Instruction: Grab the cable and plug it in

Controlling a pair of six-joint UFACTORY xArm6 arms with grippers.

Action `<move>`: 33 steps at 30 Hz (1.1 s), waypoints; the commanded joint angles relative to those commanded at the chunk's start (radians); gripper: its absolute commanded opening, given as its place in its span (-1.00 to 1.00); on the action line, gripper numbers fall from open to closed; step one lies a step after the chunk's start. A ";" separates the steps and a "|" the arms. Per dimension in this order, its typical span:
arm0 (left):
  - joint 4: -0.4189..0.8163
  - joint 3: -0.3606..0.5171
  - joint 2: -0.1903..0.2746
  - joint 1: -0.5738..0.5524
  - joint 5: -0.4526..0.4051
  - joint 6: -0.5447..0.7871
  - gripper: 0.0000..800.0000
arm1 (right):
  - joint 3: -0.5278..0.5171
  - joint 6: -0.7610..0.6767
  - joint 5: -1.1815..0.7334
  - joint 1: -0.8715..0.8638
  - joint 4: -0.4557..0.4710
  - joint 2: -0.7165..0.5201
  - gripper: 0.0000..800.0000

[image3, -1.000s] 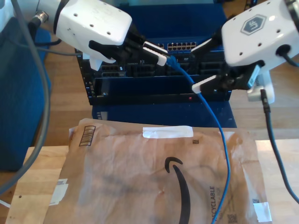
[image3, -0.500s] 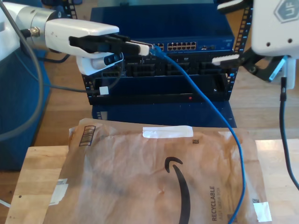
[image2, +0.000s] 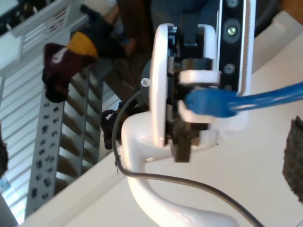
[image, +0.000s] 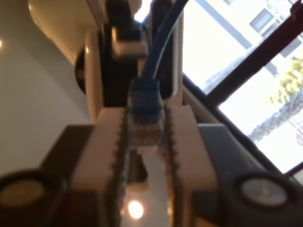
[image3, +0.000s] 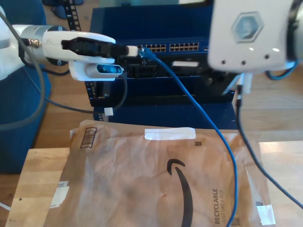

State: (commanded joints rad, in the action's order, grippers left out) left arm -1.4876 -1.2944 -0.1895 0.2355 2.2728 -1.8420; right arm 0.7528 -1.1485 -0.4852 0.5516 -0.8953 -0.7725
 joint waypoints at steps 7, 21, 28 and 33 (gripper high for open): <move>-0.021 0.000 -0.017 0.011 0.026 0.000 -0.97 | -0.035 0.000 0.038 0.103 0.000 -0.002 0.99; -0.041 0.028 -0.018 0.021 0.063 0.002 -0.94 | -0.055 0.018 0.236 0.170 0.021 0.052 0.63; -0.043 0.028 -0.017 0.020 0.064 0.002 -0.93 | -0.052 0.017 0.259 0.170 0.020 0.064 0.48; -0.041 0.025 -0.017 0.017 0.071 0.002 -0.92 | -0.049 0.015 0.259 0.180 0.018 0.066 0.35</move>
State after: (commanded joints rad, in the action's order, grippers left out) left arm -1.5290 -1.2699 -0.2064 0.2524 2.3433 -1.8405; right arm 0.7037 -1.1331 -0.2259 0.7311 -0.8769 -0.7066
